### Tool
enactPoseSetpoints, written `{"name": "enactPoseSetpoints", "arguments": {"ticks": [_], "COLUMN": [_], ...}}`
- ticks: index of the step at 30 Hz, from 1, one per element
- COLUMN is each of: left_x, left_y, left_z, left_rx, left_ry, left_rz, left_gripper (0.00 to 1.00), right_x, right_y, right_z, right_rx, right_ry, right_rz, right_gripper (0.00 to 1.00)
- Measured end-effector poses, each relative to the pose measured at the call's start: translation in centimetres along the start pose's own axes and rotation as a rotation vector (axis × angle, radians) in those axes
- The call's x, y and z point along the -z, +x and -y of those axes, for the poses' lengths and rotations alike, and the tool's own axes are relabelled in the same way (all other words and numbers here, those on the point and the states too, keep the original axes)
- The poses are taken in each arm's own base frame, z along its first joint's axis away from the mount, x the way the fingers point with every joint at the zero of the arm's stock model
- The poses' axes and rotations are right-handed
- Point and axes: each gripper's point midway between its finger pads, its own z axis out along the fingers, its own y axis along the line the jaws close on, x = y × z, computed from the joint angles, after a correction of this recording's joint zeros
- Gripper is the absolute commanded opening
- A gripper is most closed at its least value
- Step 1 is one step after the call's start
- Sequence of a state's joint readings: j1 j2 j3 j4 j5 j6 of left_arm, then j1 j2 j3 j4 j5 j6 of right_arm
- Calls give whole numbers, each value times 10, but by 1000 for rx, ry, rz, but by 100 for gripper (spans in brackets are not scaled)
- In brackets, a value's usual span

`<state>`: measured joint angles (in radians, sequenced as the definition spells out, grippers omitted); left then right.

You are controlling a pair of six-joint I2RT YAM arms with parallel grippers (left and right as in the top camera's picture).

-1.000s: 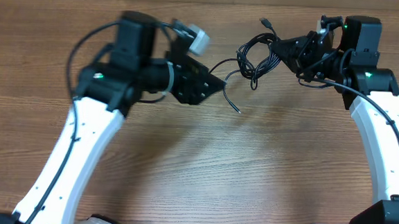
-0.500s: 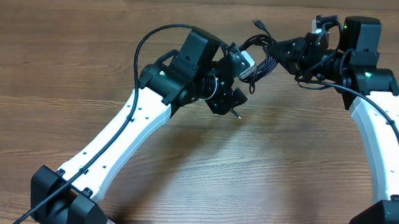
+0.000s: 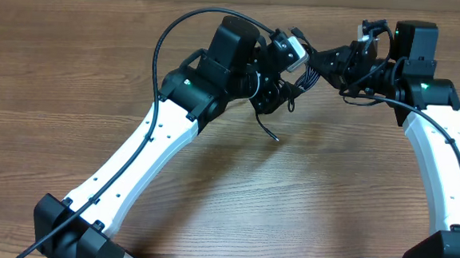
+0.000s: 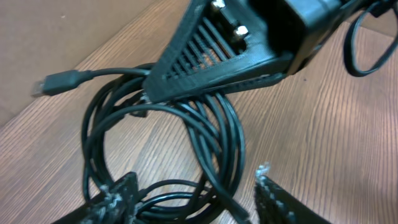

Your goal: Untangle cables

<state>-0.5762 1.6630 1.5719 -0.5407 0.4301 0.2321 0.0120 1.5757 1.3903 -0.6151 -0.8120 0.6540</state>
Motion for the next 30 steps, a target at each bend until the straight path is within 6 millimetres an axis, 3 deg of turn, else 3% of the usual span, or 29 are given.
{"name": "enactPoseSetpoints", "arguments": {"ticks": [5,9,11,12,20,23,30], "left_x": [-10,-24,-27,-27,-21,0,92], "left_y": [7,21,22,23,27,27,-1], "left_z": [0,-2,-2,-2,0,0,-7], "left_rx": [22,51,50,51,119,173,231], "left_ry": [12,26,31,31,33,22,-85], "left_rz": [-22,-61,-65,-65,-105,-144,-95], "left_gripper": [48,25,7,4,4,4,4], "right_x": [0,0,0,0,-1,-1,-1], "right_y": [1,0,0,0,4,7,8], "right_z": [1,1,2,2,1,1,-2], "right_rx": [-2,1,0,0,-8,-13,-3], "right_ry": [2,5,7,7,5,2,-11], "right_rz": [-2,2,2,2,-15,-25,-34], "right_gripper": [4,4,4,4,4,4,4]}}
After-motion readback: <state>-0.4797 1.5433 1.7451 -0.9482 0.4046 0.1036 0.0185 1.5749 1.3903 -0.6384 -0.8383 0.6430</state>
